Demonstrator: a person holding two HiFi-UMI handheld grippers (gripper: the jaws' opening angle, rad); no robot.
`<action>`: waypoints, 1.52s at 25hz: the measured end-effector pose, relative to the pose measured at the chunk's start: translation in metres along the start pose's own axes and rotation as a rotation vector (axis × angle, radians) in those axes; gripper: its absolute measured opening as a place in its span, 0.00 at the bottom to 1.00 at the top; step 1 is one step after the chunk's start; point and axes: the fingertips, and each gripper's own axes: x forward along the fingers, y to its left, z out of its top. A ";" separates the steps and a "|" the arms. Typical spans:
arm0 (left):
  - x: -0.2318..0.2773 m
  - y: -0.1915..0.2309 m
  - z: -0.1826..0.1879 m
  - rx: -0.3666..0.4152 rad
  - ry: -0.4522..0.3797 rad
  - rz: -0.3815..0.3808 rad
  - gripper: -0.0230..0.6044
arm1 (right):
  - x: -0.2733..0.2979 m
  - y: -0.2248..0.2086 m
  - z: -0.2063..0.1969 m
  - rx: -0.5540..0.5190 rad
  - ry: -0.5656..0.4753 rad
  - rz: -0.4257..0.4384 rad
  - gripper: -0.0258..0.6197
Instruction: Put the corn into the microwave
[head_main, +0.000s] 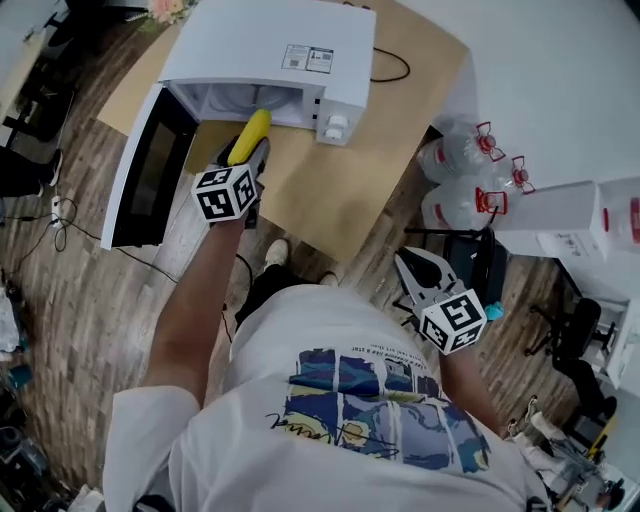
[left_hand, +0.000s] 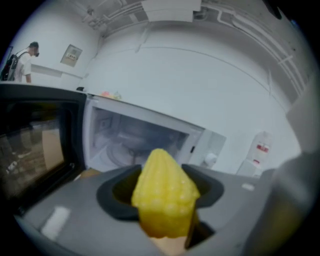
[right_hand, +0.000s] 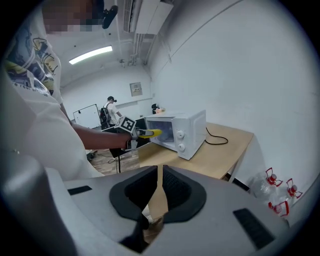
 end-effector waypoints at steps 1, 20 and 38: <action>0.011 0.006 0.002 0.008 0.009 -0.004 0.44 | 0.004 0.001 0.004 0.009 -0.002 -0.014 0.09; 0.156 0.053 -0.001 0.172 0.177 -0.116 0.45 | 0.039 0.009 0.023 0.167 0.033 -0.278 0.09; 0.195 0.038 -0.011 0.417 0.307 -0.093 0.45 | 0.042 0.014 0.018 0.237 0.048 -0.344 0.09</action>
